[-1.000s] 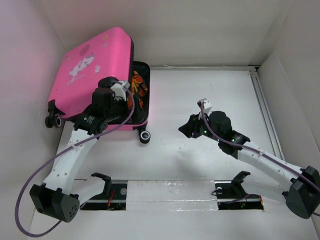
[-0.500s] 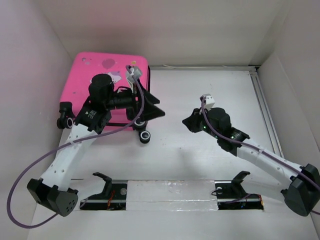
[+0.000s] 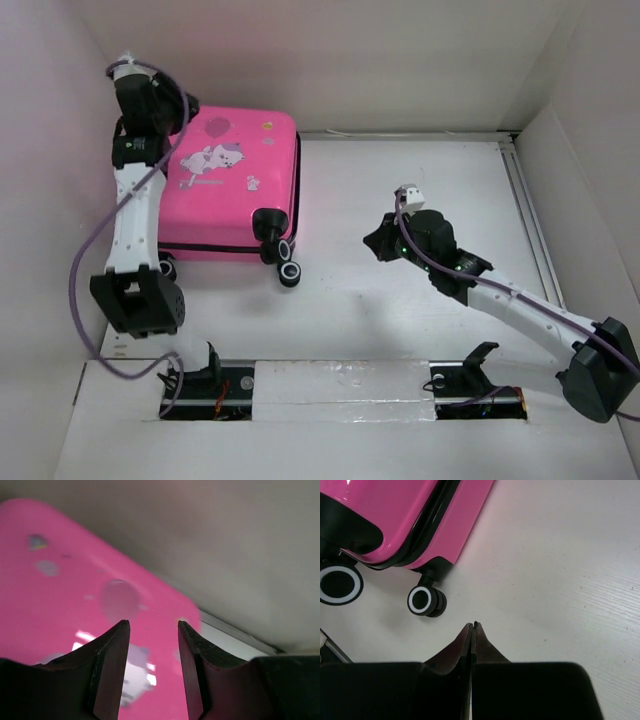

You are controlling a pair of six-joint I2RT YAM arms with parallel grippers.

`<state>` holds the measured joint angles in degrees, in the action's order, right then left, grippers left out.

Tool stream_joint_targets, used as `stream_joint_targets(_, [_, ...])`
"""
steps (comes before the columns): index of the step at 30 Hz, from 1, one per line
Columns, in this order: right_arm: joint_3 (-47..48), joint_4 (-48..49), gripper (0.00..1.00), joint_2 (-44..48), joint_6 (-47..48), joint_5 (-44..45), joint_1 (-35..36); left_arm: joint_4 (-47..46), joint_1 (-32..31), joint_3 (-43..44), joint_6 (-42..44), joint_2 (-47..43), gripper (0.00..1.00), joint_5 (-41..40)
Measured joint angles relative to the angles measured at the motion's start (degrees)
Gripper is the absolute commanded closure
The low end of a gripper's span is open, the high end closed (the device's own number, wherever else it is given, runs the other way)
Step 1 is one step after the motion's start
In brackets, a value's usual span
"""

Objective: Pack the luggage

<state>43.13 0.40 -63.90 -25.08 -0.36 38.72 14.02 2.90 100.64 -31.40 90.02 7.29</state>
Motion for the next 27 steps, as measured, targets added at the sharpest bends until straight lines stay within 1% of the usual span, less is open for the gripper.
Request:
stream_joint_targets(1, [0.07, -0.04, 1.00, -0.55, 0.02, -0.02, 0.00, 0.52, 3.13, 0.70, -0.81, 2.97, 0.65, -0.94])
stream_joint_targets(4, [0.96, -0.17, 1.00, -2.58, 0.07, -0.02, 0.00, 4.24, 10.60, 4.37, -2.14, 11.80, 0.65, -3.26])
stream_joint_targets(6, [1.84, 0.13, 1.00, -4.11, 0.07, 0.00, 0.00, 7.15, 13.86, 8.59, -2.14, 16.98, 0.65, -4.90])
stream_joint_targets(9, [4.50, 0.37, 1.00, -8.09, 0.13, 0.00, 0.00, 10.36, 16.61, 14.69, -2.10, 22.03, 0.65, -7.15])
stream_joint_targets(13, [8.59, 1.33, 1.00, -14.78, 0.22, -0.35, 0.00, 12.72, 18.51, 21.79, -1.14, 25.00, 0.66, -11.26])
stream_joint_targets(16, [9.38, 1.81, 1.00, -17.64, 0.20, -0.74, 0.00, 13.29, 18.99, 25.27, 0.61, 26.03, 0.67, -13.40])
stream_joint_targets(18, [10.03, 1.73, 1.00, -19.17, 0.17, -0.74, -0.02, 13.64, 18.97, 27.30, 1.64, 27.47, 0.70, -13.84])
stream_joint_targets(21, [12.90, 1.88, 1.00, -21.94, 0.17, -0.72, 0.00, 14.14, 18.93, 27.45, 3.08, 30.14, 0.70, -13.81])
stream_joint_targets(25, [18.82, 2.71, 1.00, -26.73, 0.15, -0.68, -0.11, 14.34, 18.32, 23.89, 4.37, 34.47, 0.71, -13.11])
stream_joint_targets(27, [21.09, 3.39, 1.00, -28.74, 0.09, -0.66, -0.42, 11.63, 18.82, 23.63, 4.61, 36.85, 0.71, -13.79])
